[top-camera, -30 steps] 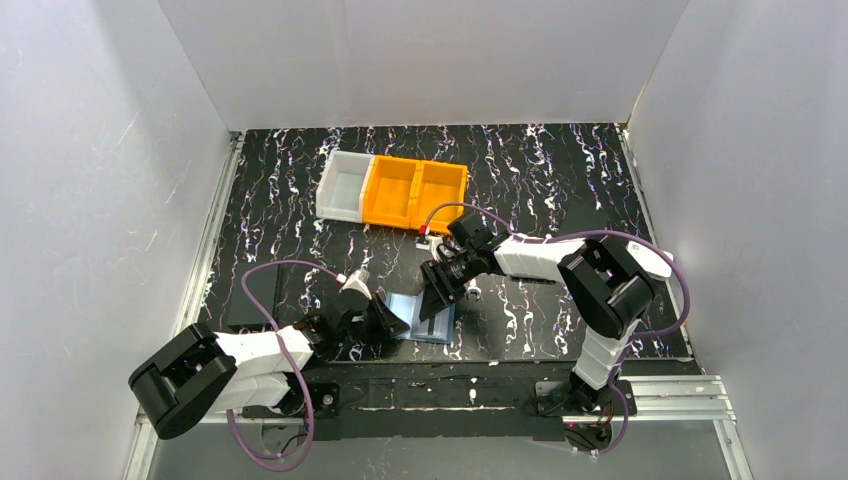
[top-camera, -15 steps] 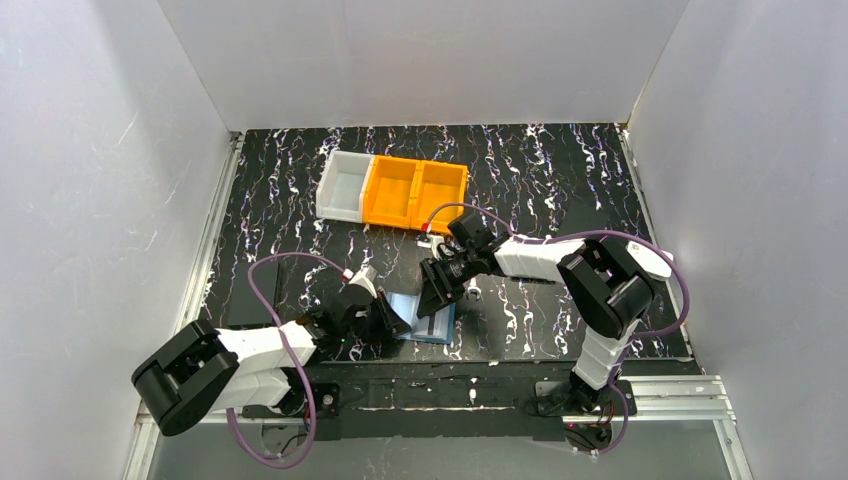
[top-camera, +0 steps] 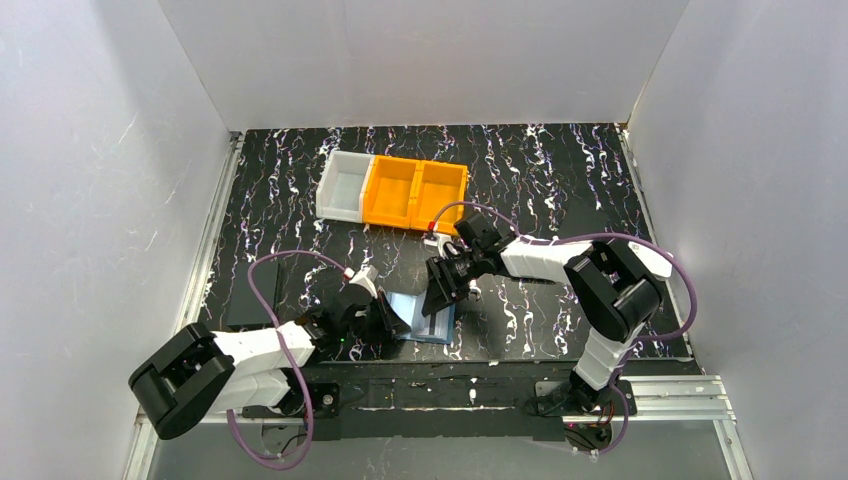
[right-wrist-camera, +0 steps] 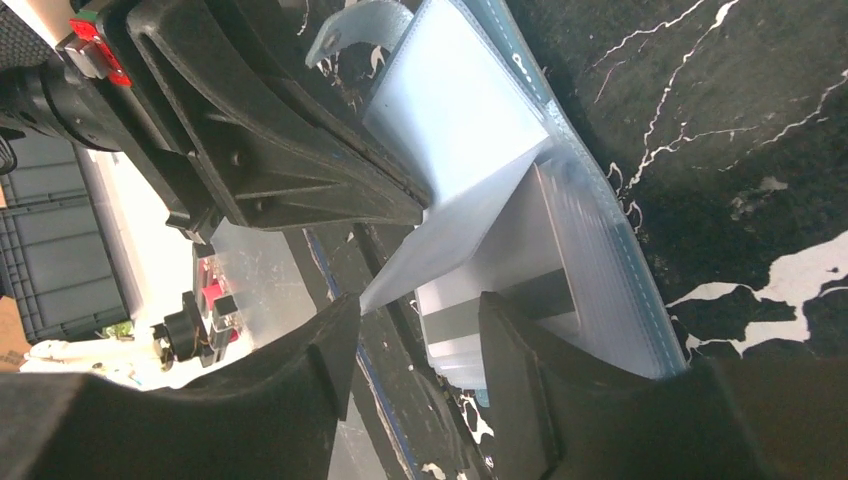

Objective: Take the credit cards out of the card holder
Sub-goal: Remove the credit card from the card holder.

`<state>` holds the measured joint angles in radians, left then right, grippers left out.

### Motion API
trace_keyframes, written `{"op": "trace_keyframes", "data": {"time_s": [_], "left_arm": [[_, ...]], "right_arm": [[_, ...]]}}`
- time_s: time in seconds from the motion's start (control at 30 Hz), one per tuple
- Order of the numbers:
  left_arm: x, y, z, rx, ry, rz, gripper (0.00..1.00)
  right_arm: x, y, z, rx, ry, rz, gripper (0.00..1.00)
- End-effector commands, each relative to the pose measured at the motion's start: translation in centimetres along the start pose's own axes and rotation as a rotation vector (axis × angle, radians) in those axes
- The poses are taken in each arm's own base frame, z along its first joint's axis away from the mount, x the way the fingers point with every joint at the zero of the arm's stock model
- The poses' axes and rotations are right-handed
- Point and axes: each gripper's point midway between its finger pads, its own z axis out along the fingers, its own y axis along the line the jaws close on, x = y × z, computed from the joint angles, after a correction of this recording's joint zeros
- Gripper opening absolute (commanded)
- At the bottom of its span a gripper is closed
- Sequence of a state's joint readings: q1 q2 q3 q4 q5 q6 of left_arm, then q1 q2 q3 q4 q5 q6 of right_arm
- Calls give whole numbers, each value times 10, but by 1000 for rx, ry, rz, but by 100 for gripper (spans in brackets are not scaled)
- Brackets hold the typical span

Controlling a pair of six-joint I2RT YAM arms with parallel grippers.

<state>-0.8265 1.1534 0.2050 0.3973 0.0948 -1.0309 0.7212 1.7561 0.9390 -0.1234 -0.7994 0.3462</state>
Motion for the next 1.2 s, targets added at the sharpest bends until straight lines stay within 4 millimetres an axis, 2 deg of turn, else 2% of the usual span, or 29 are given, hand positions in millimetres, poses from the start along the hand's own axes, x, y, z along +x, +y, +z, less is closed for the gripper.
{"op": "trace_keyframes", "data": {"time_s": [0.0,0.33,0.53,0.63,0.7,0.8,1.17], "left_arm": [[-4,-6,-4,13,-5,31,6],[-2,-14,2,25,18,47,6],[0,-18,4,33,24,52,6],[-1,-21,4,44,22,56,6],[-2,-23,2,51,14,57,7],[-5,-24,-1,62,-11,54,7],[-8,-25,-6,76,-36,44,7]], "right_arm": [[-7,10,-9,-25,-41,-30,59],[-7,14,-4,-74,-28,-13,61],[-8,8,-1,-61,-25,5,49],[-7,4,0,-41,-19,15,47],[-7,5,0,-47,-19,10,50],[-8,10,-3,-57,-26,-7,62],[-5,6,-3,-41,-24,-10,63]]}}
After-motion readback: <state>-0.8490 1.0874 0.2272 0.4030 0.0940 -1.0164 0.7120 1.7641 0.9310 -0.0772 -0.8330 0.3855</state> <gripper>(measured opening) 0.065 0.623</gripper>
